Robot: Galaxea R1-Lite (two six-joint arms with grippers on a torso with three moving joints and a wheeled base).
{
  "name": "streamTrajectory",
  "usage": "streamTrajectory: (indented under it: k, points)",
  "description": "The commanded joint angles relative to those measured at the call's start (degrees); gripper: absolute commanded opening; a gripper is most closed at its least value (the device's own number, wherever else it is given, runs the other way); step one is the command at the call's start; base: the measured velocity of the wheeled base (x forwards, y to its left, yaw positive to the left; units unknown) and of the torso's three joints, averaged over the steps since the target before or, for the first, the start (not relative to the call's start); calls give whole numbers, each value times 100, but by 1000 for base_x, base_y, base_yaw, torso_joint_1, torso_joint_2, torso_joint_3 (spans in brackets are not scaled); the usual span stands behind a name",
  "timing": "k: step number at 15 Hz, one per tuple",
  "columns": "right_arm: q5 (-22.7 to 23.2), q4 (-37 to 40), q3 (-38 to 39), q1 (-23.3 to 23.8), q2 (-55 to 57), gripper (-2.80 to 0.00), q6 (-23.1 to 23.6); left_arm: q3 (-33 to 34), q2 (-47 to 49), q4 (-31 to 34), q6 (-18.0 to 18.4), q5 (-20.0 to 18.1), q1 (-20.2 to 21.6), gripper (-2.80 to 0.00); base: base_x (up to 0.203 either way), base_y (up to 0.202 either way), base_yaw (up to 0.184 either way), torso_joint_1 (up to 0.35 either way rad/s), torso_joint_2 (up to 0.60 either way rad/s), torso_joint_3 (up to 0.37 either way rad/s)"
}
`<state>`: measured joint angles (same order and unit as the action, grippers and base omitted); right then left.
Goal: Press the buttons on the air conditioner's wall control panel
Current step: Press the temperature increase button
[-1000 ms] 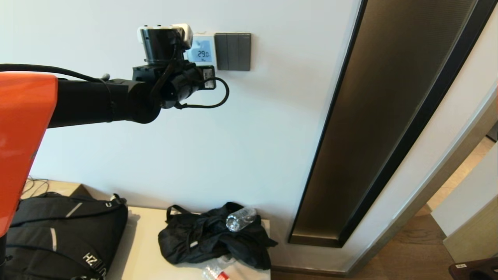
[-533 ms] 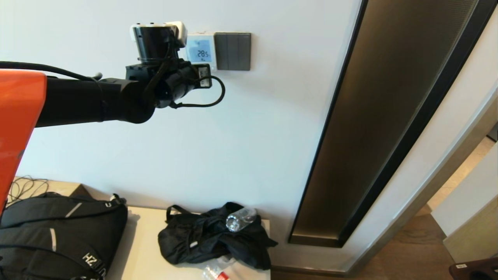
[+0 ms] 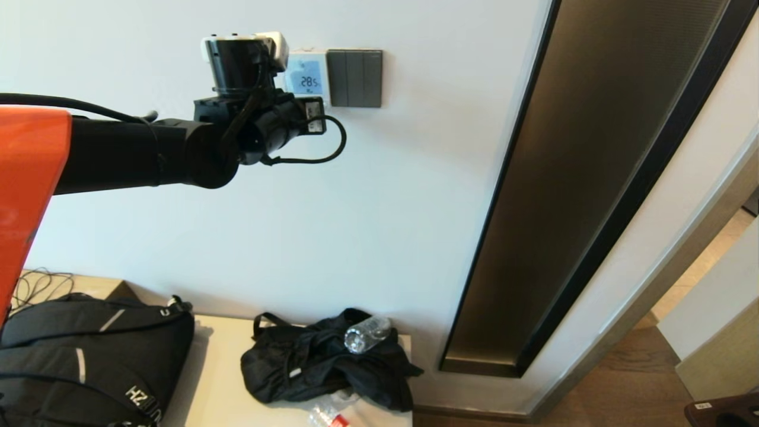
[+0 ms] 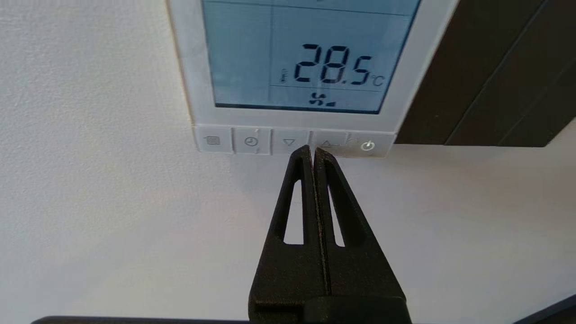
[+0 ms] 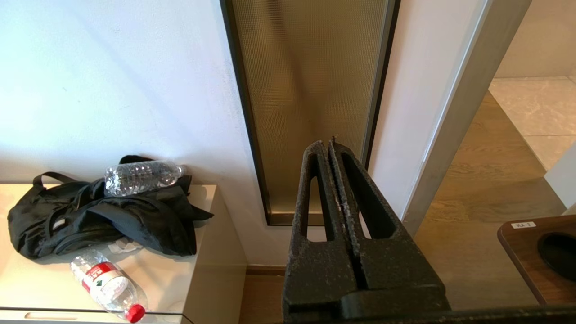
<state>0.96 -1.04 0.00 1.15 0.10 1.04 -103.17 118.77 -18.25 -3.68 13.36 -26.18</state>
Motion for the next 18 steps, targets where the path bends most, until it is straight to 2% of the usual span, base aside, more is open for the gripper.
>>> streamTrajectory:
  k: [1, 18]
  points:
    - [7, -2, 0, 0, -1, -280, 2, -42, 14, -12, 4, 9, -19, -280, 0, 0, 0, 0, 0, 0]
    - [9, -2, 7, 0, -1, -280, 2, -212, 199, 41, 8, 0, -37, -280, 0, 0, 0, 0, 0, 0]
